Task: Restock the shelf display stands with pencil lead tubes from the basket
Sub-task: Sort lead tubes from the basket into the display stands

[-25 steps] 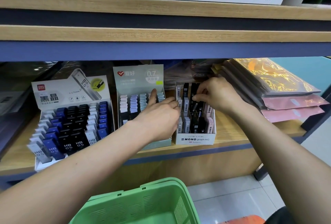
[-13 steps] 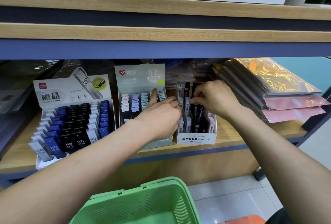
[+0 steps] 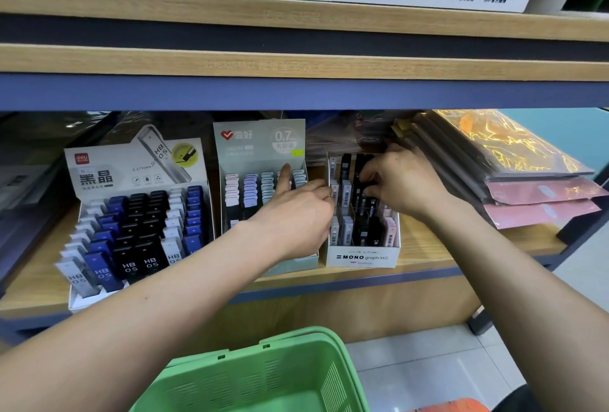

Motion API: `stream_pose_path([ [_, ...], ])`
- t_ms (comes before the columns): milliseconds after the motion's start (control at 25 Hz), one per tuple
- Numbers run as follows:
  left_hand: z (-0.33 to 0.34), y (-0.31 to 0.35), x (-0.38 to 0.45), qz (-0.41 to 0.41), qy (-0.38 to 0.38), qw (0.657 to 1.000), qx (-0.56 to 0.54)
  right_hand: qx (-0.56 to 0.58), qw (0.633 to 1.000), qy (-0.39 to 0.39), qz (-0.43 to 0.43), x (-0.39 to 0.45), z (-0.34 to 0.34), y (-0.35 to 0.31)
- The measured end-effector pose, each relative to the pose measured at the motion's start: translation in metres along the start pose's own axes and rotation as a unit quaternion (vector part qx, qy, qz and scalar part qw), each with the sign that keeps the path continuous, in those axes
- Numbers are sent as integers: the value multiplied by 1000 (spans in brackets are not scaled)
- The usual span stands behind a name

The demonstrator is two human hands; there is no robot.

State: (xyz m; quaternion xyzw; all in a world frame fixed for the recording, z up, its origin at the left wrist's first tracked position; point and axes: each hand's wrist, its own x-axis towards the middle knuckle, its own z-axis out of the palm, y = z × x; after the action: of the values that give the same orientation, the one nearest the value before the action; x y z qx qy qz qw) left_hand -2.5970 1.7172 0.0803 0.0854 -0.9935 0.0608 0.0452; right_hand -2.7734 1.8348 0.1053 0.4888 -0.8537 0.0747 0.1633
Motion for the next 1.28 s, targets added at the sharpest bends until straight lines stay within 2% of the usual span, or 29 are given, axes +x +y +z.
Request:
stream_pose_path([
  [120,0,0,-1,0,1,1000,-4,-21,1000,2,-4,-1,3,-3],
  [320,-1,0,0,2,1,1000,-6,39,999,27,-1,-2,4,-6],
  [640,-3,0,-1,6,-1,1000,-1,47,998,27,-21,-7,4,-8],
  [880,-15,-3,-22,36,97,995,-16,115,991,53,-31,-19,-4,-25],
  [1040,-10,-6,-70,73,159,984,-32,261,964,-13,-41,-55,-4,-70],
  [1120,6,-6,-100,69,120,990,-38,313,946,-78,-34,-79,5,-94],
  [1200,31,-5,-134,37,13,998,-54,307,935,-169,-46,-106,26,-122],
  [1280,66,-4,-168,2,-113,991,-71,271,924,-259,-78,-136,61,-150],
])
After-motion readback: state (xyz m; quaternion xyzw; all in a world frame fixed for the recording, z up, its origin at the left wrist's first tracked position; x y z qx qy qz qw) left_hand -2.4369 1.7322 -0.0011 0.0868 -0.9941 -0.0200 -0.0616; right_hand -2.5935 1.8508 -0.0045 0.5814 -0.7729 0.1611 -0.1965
